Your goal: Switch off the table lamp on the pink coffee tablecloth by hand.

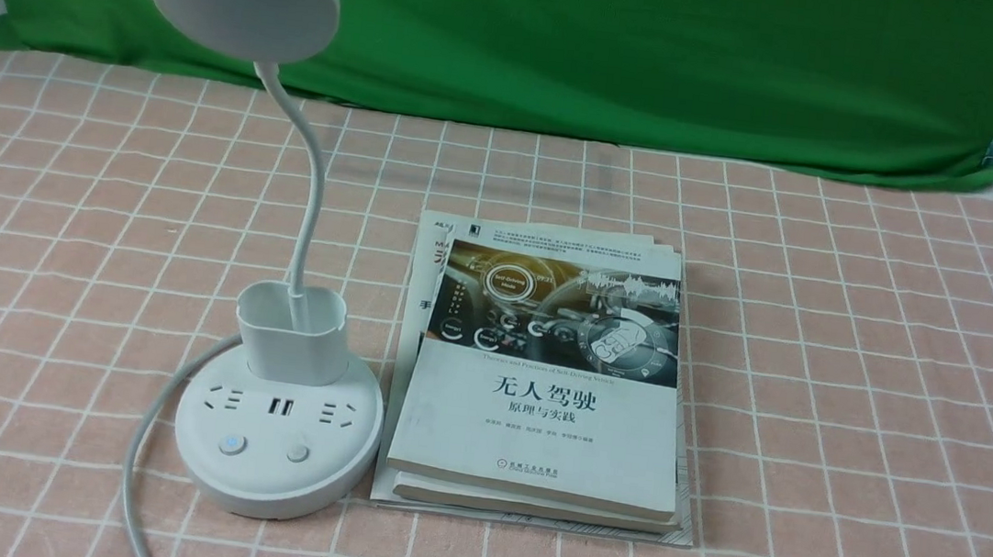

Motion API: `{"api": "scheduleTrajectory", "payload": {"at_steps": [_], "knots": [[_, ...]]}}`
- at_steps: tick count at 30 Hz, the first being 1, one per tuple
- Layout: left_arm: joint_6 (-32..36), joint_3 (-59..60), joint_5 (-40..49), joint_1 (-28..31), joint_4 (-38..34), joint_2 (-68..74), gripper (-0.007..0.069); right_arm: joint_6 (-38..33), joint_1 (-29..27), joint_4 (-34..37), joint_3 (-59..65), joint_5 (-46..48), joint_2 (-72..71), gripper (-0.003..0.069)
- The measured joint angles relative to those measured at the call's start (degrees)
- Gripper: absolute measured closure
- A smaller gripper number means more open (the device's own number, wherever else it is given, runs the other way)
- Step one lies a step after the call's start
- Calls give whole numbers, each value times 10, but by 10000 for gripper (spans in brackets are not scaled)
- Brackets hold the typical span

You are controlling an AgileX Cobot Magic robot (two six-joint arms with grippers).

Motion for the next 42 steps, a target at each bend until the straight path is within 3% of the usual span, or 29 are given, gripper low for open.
{"api": "scheduleTrajectory", "payload": {"at_steps": [13, 42], "knots": [[0, 1, 92, -6, -15, -37, 627, 0, 0, 0, 0, 0, 0, 417], [0, 1, 96, -22, -17, -37, 627, 0, 0, 0, 0, 0, 0, 417]]}}
